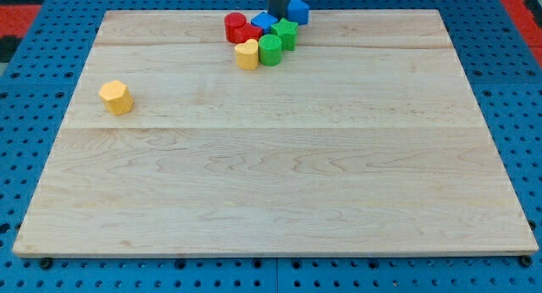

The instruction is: Push the red circle with blue cube towards the top left of the board

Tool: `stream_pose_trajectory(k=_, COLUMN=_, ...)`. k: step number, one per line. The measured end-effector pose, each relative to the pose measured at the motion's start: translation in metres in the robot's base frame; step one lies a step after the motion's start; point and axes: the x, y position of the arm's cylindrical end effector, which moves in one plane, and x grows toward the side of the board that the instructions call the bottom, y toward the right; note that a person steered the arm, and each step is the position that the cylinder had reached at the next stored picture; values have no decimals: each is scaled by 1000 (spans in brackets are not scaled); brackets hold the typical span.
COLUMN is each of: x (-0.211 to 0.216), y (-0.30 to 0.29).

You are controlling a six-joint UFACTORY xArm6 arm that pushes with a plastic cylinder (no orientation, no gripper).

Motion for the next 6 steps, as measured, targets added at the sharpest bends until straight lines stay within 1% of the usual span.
stream_pose_trajectory(k=1, x=20, y=10)
stream_pose_trajectory(k=2, x=57, y=13)
stream_pose_trajectory(k=3, x=75, y=0)
stream_pose_trajectory(k=4, x=65, y=-18)
stream_pose_trajectory(k=6, x=48, y=46)
